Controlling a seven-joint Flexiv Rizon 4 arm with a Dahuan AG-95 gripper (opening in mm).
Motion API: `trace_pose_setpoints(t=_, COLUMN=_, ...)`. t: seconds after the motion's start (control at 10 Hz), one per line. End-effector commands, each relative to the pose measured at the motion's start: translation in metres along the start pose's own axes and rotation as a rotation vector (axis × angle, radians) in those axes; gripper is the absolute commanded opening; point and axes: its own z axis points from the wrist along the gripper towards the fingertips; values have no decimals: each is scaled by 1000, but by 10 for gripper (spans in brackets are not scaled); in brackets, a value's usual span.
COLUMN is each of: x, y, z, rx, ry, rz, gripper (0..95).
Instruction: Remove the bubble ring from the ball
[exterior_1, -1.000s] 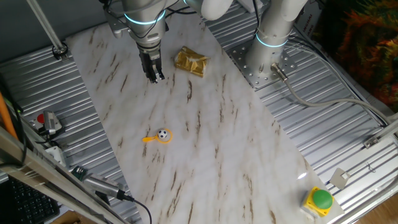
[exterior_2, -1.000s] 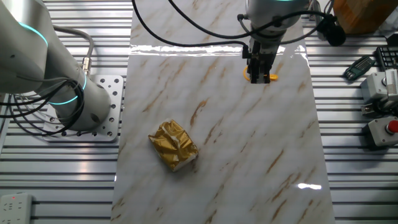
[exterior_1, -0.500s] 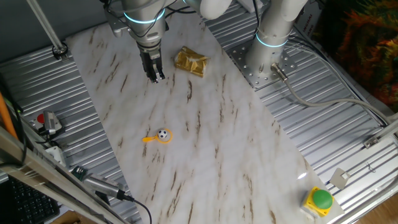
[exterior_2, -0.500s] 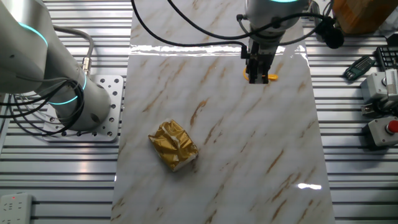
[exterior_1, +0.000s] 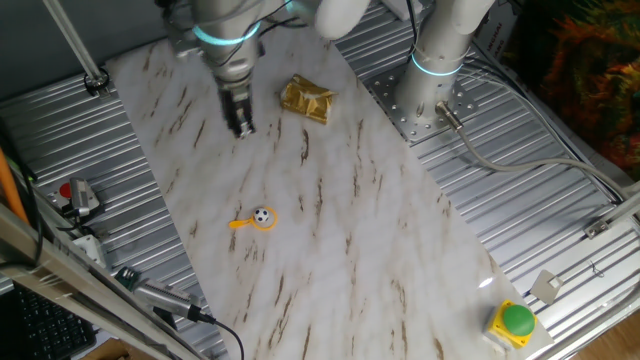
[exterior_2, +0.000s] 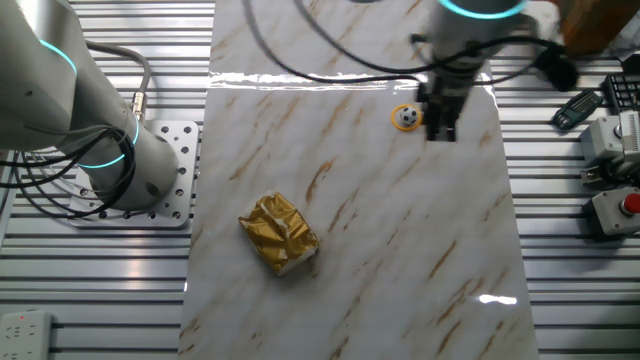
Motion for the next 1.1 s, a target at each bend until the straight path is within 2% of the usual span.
trace_pose_setpoints(t=0.1, x=-5, y=11, z=-1, rx=2, ry=-10, rz=31, gripper=0)
trace_pose_setpoints(t=0.2, x=-15, y=22, z=5, rx=1, ry=-13, rz=56, gripper=0)
trace_pose_setpoints(t=0.3, x=-20, y=28, z=9, rx=4, ry=-13, rz=75, gripper=0)
trace_pose_setpoints(t=0.4, x=-23, y=31, z=12, rx=4, ry=-12, rz=89, gripper=0)
trace_pose_setpoints(t=0.5, x=-26, y=36, z=23, rx=4, ry=-13, rz=116, gripper=0)
trace_pose_setpoints(t=0.6, x=-27, y=37, z=25, rx=3, ry=-13, rz=123, gripper=0)
trace_pose_setpoints(t=0.7, x=-31, y=43, z=34, rx=7, ry=-16, rz=154, gripper=0)
trace_pose_setpoints(t=0.8, x=-35, y=47, z=41, rx=17, ry=-19, rz=154, gripper=0)
trace_pose_setpoints(t=0.9, x=-37, y=51, z=46, rx=7, ry=-15, rz=154, gripper=0)
trace_pose_setpoints(t=1.1, x=-38, y=60, z=58, rx=12, ry=-22, rz=154, gripper=0)
